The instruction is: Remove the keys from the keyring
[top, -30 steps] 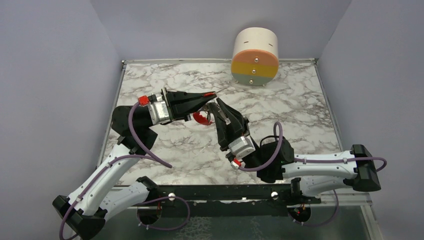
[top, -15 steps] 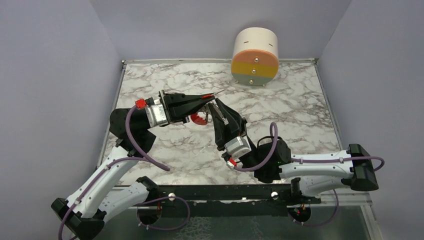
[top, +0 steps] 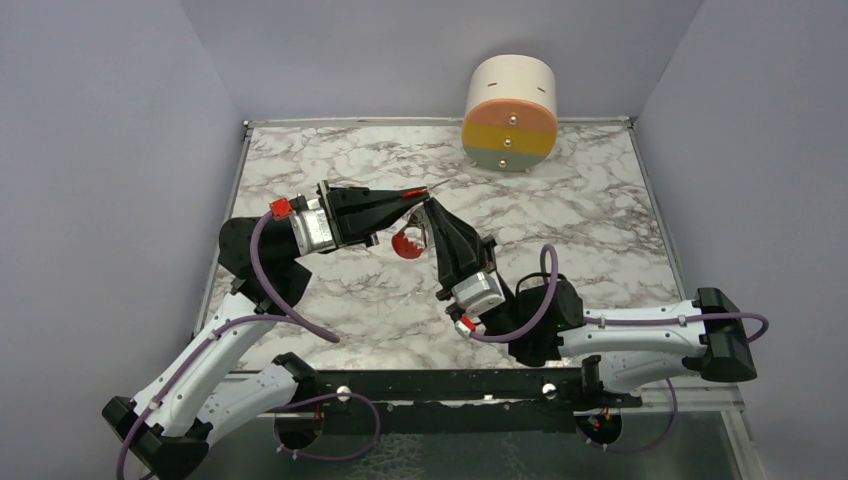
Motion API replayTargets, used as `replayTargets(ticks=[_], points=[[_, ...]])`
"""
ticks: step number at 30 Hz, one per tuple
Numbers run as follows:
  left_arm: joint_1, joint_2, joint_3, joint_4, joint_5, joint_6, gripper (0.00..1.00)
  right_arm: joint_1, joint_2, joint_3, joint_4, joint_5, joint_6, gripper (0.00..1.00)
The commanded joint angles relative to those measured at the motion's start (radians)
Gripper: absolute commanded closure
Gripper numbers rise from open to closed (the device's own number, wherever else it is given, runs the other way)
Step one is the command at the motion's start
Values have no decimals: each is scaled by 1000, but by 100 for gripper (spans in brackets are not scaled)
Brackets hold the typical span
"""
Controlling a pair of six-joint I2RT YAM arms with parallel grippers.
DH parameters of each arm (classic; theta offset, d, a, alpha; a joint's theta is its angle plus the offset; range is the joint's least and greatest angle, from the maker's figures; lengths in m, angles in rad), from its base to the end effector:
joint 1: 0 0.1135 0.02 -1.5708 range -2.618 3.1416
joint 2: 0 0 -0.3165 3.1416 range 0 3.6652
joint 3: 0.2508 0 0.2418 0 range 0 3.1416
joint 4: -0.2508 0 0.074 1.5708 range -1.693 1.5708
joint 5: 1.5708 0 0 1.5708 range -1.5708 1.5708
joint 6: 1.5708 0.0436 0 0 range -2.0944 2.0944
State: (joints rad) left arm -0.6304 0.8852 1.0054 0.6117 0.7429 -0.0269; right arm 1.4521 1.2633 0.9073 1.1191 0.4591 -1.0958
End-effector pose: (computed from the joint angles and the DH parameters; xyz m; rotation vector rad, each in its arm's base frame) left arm 0.0827 -0.0969 0.5171 0.9354 0.5748 -0.9034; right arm 0.0484 0.2424 0.4679 -0.6312 0.6464 0.1464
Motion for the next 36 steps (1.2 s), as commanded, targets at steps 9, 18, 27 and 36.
replayTargets(ticks=[9,18,27,36], points=[[-2,-13,8,32,-59,43,100,5,-28,-3,-45,12,13,99],[-2,-24,-12,33,-153,68,100,5,-42,-25,-31,7,-18,99],[-2,-38,-54,33,-246,84,97,5,-73,-42,1,-37,-25,99],[-2,-58,-75,34,-240,73,97,5,-69,-57,82,-48,-39,99]])
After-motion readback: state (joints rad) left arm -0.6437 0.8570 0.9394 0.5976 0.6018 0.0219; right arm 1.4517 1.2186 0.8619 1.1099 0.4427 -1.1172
